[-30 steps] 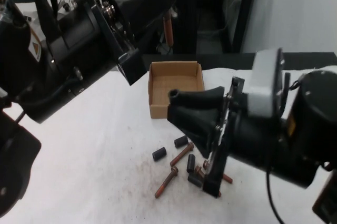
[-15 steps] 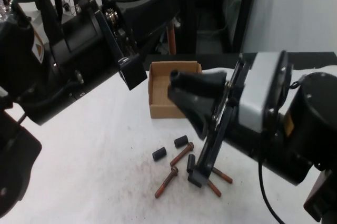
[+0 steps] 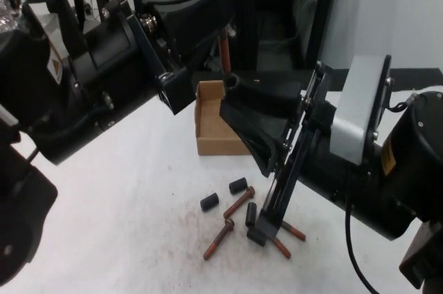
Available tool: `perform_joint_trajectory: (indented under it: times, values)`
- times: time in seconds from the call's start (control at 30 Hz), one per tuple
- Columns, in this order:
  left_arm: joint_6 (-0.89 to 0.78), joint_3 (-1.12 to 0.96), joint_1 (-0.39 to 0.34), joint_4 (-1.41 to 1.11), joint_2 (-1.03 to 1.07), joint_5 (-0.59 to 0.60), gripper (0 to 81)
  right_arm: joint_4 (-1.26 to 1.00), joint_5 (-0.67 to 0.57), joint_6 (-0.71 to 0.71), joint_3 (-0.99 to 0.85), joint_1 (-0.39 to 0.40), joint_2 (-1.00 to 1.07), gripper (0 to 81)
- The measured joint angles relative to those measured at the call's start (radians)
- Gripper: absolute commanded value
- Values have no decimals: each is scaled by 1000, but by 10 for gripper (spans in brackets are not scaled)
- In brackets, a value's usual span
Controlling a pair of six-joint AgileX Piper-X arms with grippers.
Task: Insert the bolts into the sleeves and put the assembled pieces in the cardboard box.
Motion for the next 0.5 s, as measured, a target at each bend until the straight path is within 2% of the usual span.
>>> perform_joint_trajectory:
  times: [0.5]
  values:
    - [18, 0, -32, 0, 0, 0, 2, 0, 16, 0, 0, -13, 0, 8]
